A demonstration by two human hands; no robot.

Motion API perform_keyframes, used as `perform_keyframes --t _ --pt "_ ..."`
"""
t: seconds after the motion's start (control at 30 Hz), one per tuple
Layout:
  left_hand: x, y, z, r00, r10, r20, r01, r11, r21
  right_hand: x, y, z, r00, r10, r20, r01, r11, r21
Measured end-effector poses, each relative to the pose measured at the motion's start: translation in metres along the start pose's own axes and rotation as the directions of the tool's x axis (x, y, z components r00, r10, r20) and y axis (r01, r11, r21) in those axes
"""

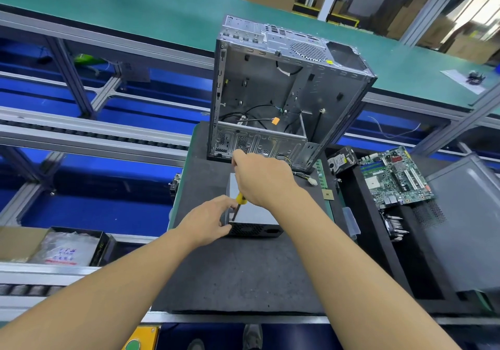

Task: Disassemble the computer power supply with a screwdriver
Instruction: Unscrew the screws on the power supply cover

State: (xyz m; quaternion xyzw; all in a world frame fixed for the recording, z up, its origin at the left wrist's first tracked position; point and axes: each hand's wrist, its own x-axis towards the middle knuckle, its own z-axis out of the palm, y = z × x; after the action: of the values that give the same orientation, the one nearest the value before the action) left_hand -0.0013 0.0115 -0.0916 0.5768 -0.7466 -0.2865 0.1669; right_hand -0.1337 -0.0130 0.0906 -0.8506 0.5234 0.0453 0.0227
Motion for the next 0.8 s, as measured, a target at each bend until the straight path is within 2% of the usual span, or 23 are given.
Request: perform_keyframes --t 0.1,0.27,0.5,0.7,0.8 --pt "0.0001 -0.0005 0.0006 1.000 -0.009 -0.004 0.009 1.000 -0.005 -0.0005 0.0020 -0.0024 0.996 -0.004 0.091 -0.004 0.996 0.087" --pt "-0.0013 -0.0010 0.0023 0.999 -0.025 -0.020 0.025 1.000 -0.005 -0.0008 0.0021 -0.0042 0.989 -0.024 0.147 0.008 0.993 0.114" --pt "-0.0020 -0.0012 0.0015 1.000 -0.023 0.013 0.023 1.000 -0.004 0.0007 -0.0003 0.0024 0.999 -0.015 -0.035 0.015 1.000 -0.014" --pt "-0.0025 -0.0002 0.0015 1.000 -0.016 -0.007 0.015 1.000 -0.009 0.0014 0.0017 -0.0015 0.991 -0.052 0.126 0.030 0.985 0.171" --pt "-0.0032 0.0021 0.0013 1.000 -0.007 -0.030 0.007 1.000 -0.010 0.0000 0.0006 -0.0010 0.990 -0.043 0.134 0.017 0.982 0.191"
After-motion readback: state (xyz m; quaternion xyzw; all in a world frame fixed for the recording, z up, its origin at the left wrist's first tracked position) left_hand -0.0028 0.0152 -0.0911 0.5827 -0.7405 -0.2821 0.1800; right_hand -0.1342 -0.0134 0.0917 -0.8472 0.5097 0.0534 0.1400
